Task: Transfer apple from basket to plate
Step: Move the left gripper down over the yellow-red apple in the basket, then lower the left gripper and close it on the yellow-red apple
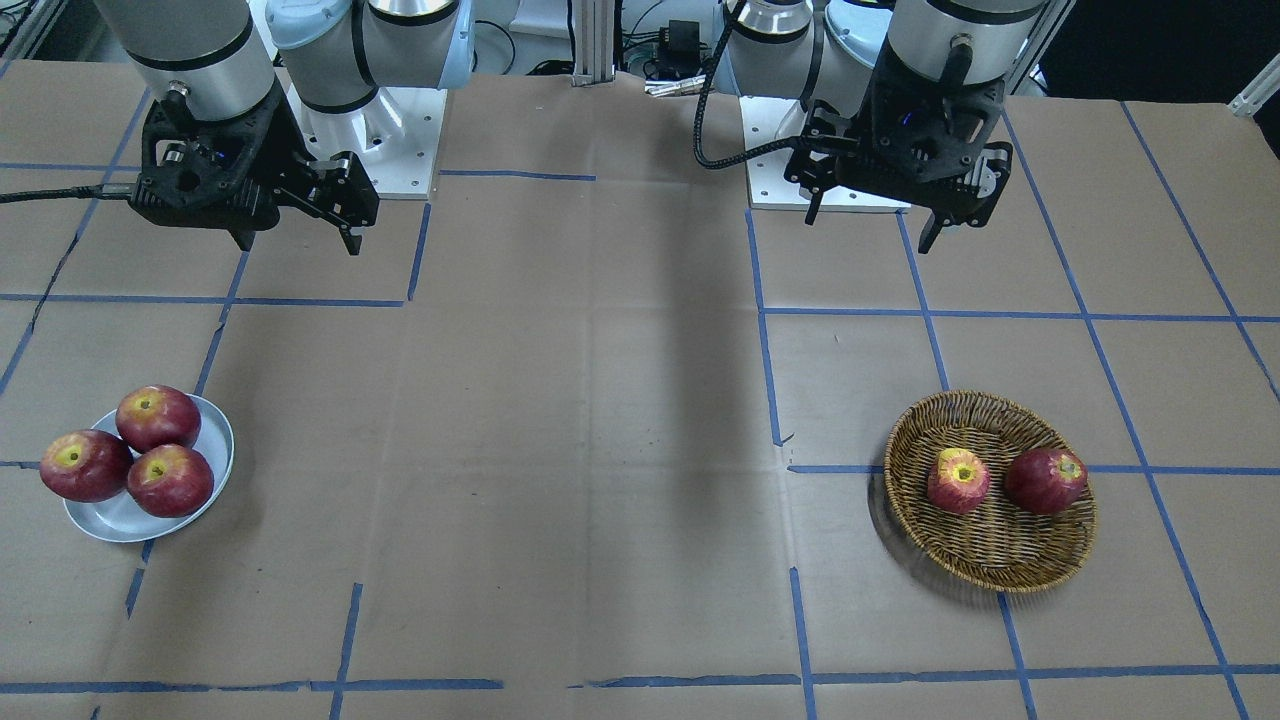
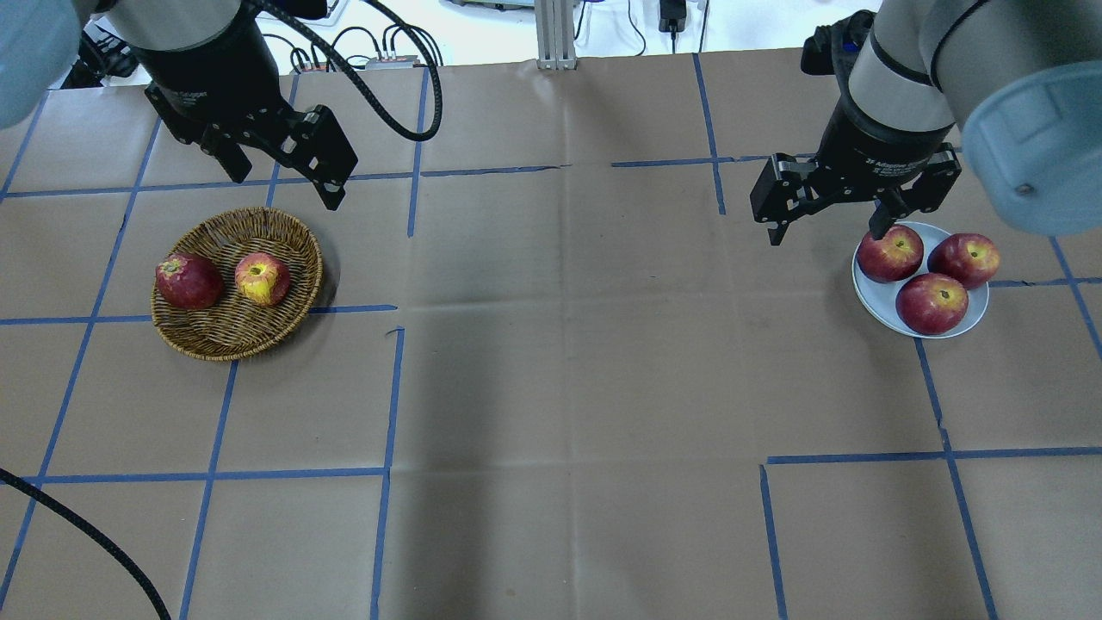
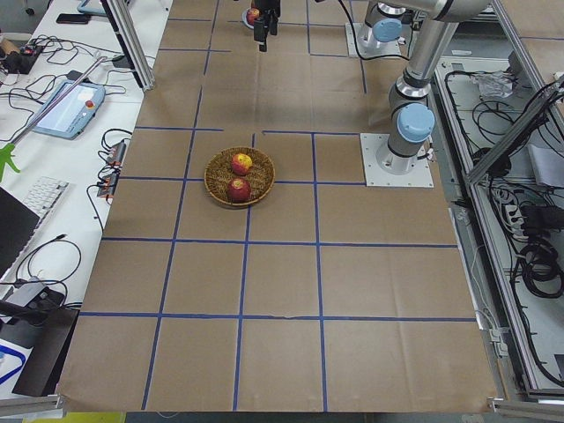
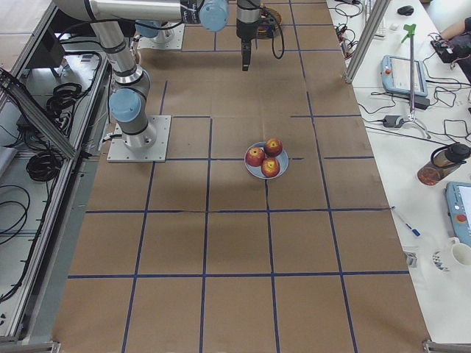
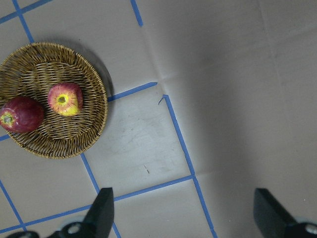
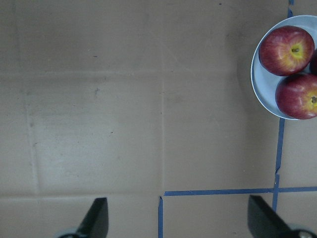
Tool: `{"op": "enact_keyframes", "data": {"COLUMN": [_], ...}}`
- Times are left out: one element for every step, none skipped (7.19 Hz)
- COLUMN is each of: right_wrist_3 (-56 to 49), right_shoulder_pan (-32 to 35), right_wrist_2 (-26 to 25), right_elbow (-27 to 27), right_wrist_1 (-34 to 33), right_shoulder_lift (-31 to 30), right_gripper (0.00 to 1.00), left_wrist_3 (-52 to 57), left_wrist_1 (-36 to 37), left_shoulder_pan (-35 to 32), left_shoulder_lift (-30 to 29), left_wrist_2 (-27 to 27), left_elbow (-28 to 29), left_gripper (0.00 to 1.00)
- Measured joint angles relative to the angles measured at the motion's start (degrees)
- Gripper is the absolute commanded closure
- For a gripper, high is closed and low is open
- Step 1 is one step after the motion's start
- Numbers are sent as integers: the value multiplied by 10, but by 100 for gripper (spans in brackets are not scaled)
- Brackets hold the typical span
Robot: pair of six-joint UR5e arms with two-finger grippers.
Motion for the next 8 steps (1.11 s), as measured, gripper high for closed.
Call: {"op": "enact_keyframes", "data": {"right_wrist_3": [0, 0, 0, 0, 0, 0, 0, 0], "right_shoulder_pan": [0, 0, 0, 0, 0, 0, 0, 0], "right_wrist_2": [0, 0, -1, -1, -1, 0, 0, 0], "right_elbow": [0, 0, 0, 0, 0, 0, 0, 0], "right_wrist_1": [0, 0, 0, 0, 0, 0, 0, -1], "right_shoulder_lift": [0, 0, 0, 0, 0, 0, 0, 0], "right_gripper": [0, 0, 0, 0, 0, 0, 0, 0], "left_wrist_3": [31, 66, 101, 135, 170, 199, 224, 239], "left_wrist_1": [47, 99, 146, 193, 252, 301, 333, 354], "left_shoulder_pan": [26, 55, 77, 95, 116, 139, 156, 167], "left_shoulder_lift": [0, -1, -5, -16, -37, -61, -86, -110], "left_wrist_2": [-1, -1, -1, 0, 1, 1, 2, 2], "left_elbow": [-37, -77, -115, -149, -181, -205, -216, -216], "left_gripper": [2, 2, 2, 2, 2, 2, 2, 2]}}
